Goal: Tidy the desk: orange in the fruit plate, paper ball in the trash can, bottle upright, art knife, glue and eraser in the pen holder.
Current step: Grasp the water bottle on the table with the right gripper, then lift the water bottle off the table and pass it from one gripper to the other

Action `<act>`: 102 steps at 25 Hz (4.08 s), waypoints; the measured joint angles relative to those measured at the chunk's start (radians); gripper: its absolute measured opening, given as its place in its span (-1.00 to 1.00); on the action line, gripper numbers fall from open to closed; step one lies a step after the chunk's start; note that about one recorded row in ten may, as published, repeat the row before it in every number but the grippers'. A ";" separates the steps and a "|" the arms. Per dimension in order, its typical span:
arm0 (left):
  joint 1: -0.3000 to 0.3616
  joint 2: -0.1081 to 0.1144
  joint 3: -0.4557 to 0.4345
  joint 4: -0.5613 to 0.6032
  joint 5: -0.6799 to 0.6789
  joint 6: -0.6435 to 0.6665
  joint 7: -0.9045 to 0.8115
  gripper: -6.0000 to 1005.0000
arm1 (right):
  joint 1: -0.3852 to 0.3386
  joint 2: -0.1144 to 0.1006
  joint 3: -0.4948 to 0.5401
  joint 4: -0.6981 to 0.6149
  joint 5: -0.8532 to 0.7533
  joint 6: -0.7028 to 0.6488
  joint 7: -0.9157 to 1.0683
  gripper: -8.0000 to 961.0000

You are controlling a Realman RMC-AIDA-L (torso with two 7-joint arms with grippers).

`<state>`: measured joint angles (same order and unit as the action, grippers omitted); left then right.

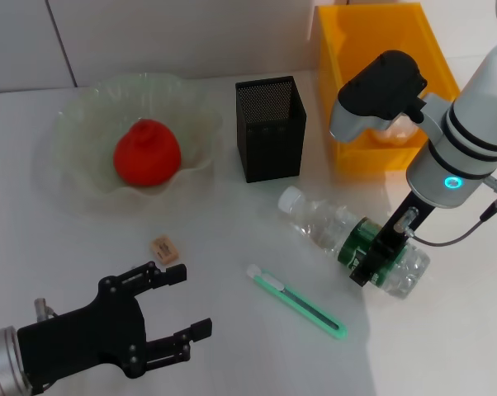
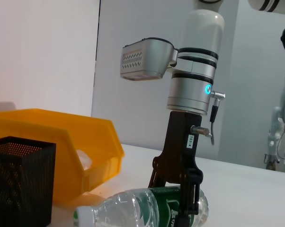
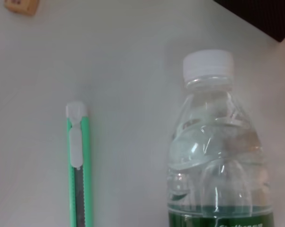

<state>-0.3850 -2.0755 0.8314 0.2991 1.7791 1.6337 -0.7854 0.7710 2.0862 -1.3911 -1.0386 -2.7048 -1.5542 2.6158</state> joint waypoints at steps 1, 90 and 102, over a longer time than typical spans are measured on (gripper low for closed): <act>0.000 0.000 0.000 0.000 0.000 0.000 0.000 0.46 | 0.001 0.000 0.000 0.006 0.000 0.003 0.000 0.63; -0.078 0.002 0.104 -0.109 -0.459 0.190 -0.396 0.41 | -0.221 -0.009 0.527 0.441 0.906 -0.206 -1.295 0.59; -0.089 0.000 0.104 -0.106 -0.461 0.196 -0.395 0.40 | -0.178 -0.007 0.478 0.547 0.909 -0.162 -1.337 0.59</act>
<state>-0.4743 -2.0751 0.9357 0.1934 1.3186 1.8301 -1.1800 0.5935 2.0790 -0.9129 -0.4921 -1.7960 -1.7162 1.2791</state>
